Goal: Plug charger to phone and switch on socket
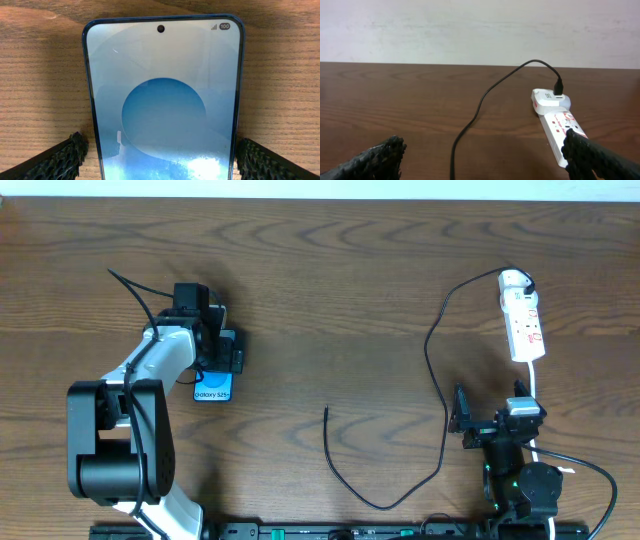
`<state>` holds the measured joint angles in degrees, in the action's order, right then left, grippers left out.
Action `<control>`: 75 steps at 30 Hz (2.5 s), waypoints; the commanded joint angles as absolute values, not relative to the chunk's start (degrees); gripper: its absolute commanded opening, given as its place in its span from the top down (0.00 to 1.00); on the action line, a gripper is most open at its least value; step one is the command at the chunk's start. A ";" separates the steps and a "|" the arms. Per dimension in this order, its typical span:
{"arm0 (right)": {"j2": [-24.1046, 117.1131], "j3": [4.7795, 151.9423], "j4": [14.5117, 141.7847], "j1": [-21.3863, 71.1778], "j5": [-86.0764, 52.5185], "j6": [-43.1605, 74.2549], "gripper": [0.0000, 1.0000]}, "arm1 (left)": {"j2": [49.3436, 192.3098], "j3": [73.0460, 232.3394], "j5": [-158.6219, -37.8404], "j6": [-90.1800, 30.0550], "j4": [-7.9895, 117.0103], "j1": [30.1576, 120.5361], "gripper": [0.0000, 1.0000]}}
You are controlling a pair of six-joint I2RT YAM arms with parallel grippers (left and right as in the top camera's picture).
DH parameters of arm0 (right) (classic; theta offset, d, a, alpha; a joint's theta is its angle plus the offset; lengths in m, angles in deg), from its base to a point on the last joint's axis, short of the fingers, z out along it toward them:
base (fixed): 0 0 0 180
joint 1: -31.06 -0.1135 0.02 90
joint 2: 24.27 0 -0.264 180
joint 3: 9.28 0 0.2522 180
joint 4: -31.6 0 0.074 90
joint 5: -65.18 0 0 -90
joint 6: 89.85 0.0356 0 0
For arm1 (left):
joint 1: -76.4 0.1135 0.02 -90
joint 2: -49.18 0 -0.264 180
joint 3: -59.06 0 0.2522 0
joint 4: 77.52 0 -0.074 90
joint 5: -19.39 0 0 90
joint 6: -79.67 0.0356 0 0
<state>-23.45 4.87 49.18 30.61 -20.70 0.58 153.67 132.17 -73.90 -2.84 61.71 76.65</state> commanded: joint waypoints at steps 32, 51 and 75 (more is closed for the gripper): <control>-23.89 4.78 49.40 30.22 -20.35 1.19 0.01 | 156.66 132.76 -72.48 -2.49 58.81 76.69 0.04; -23.89 4.78 49.40 30.22 -20.35 1.19 0.01 | 156.66 136.08 -71.06 -2.62 54.96 76.69 0.02; -23.89 4.78 49.40 30.22 -20.35 1.19 0.01 | 156.73 136.02 -73.20 -0.48 54.76 76.69 0.02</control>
